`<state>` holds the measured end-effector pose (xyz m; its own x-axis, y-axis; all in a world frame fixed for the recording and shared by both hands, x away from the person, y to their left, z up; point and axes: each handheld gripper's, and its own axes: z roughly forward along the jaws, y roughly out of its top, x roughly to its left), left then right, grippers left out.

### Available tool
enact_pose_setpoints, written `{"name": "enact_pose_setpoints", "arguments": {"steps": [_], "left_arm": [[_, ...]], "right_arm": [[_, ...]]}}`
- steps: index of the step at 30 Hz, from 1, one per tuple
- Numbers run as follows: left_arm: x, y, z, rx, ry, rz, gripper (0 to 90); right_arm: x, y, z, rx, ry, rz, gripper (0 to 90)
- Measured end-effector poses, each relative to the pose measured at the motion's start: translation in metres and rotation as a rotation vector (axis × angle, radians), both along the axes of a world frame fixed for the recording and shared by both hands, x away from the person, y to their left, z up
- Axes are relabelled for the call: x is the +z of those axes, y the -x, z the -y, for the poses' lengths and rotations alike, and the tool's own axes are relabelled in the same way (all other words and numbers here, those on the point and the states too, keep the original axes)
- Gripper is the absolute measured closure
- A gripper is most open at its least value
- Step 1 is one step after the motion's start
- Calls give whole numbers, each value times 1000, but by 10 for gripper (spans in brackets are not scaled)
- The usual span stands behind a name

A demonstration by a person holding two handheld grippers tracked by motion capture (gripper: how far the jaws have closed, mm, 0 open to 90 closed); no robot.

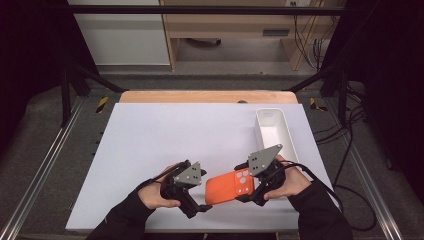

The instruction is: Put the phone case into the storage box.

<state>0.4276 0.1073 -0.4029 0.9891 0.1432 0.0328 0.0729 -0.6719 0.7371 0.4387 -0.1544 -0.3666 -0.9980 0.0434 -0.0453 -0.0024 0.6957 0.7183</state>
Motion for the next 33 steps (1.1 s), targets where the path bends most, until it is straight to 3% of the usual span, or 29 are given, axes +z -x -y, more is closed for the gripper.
{"name": "enact_pose_setpoints", "arguments": {"steps": [14,33], "left_arm": [[-8,-4,6,-17,-47,-2,0],[-11,-5,10,-59,-100,-4,0]], "right_arm": [[9,-4,-16,25,91,-7,166],[13,-3,-29,35,148,-12,166]]}}
